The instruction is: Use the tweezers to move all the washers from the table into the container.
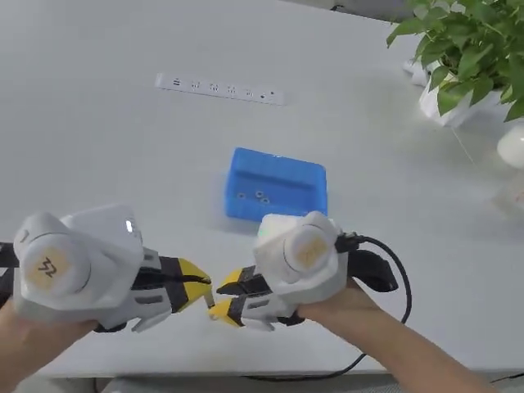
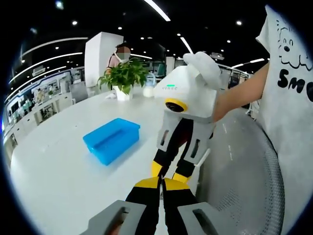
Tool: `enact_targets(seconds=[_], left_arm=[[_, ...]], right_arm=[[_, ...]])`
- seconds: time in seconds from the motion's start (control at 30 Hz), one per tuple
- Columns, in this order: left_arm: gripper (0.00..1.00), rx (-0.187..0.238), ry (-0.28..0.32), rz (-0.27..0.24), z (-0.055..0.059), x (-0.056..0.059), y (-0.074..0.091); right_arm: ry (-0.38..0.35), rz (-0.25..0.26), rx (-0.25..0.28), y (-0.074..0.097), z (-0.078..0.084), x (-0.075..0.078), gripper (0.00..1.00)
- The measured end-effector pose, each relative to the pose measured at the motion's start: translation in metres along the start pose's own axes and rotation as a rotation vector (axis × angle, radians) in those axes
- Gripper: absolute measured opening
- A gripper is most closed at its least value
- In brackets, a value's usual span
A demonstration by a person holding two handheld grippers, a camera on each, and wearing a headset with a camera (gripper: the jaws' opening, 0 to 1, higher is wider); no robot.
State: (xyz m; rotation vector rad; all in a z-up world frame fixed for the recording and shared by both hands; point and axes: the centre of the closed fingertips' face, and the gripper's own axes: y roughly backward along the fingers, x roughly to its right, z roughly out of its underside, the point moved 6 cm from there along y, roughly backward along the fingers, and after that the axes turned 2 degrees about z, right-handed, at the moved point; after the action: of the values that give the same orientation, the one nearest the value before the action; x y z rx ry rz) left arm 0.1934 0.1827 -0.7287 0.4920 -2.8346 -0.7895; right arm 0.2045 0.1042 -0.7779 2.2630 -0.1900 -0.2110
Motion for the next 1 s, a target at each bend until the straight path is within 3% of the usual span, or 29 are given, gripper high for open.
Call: enact_targets(seconds=[0.3,0.5,0.6,0.83,1.0], left_arm=[[0.00,-0.023,-0.018,0.008,-0.003,0.005,-0.005],[0.00,-0.056,-0.042,0.017,-0.007,0.009,-0.006],[0.00,-0.052,-0.053,0.023,-0.012,0.010,-0.007],[0.00,-0.051,-0.123,0.042,-0.035,0.017,-0.011],[0.00,-0.034,-0.188,0.029,-0.060,0.013,-0.020]], right_arm=[[0.045,0.006,-0.003,-0.005,0.001,0.000,0.07],[-0.007,0.033,0.018,0.000,0.006,-0.001,0.06],[-0.024,0.054,0.044,0.007,0.007,-0.002,0.06],[-0.025,0.121,0.076,0.029,0.007,0.000,0.06],[-0.036,0.207,0.103,0.051,0.005,0.014,0.06]])
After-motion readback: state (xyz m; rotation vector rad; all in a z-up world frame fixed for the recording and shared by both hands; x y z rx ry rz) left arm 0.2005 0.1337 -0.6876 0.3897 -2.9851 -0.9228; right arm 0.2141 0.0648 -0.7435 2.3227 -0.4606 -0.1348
